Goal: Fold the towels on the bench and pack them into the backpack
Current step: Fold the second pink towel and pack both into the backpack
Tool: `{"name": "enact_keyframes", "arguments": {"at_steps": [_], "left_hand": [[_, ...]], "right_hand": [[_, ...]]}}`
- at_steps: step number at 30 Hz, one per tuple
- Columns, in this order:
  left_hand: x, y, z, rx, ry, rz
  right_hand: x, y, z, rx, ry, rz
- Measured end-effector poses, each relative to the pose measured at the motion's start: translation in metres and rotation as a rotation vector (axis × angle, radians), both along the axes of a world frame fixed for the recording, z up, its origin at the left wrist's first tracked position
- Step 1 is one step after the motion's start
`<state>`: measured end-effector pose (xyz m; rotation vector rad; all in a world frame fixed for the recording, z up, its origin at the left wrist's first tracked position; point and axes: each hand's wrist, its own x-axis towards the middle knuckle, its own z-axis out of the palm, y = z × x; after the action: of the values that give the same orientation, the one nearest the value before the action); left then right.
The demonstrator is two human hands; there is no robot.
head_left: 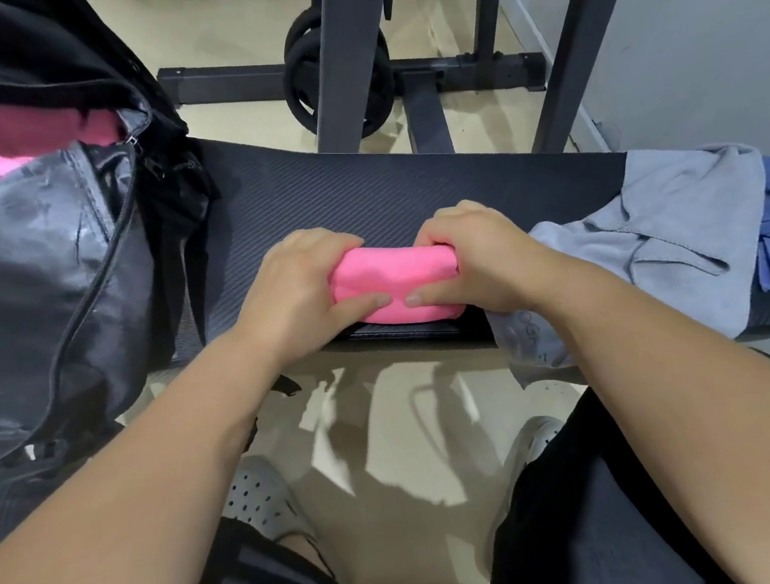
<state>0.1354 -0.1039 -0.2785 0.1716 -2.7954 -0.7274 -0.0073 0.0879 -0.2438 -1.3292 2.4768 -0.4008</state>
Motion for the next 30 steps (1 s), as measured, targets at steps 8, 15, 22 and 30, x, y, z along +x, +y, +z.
{"name": "enact_keyframes", "arguments": {"at_steps": [8, 15, 22, 30], "left_hand": [[0.019, 0.005, 0.045, 0.101, 0.025, 0.187], [0.055, -0.015, 0.092, -0.061, 0.246, 0.253], [0.098, -0.05, 0.097, -0.381, 0.226, 0.692], [0.108, -0.058, 0.083, -0.311, 0.093, 0.825]], "right_hand": [[0.022, -0.002, 0.02, -0.575, -0.569, -0.255], [0.038, -0.052, 0.062, -0.922, -0.973, -0.43], [0.054, -0.109, 0.12, -0.634, -0.217, -0.047], [0.075, -0.193, 0.141, -0.205, 0.115, 0.386]]}}
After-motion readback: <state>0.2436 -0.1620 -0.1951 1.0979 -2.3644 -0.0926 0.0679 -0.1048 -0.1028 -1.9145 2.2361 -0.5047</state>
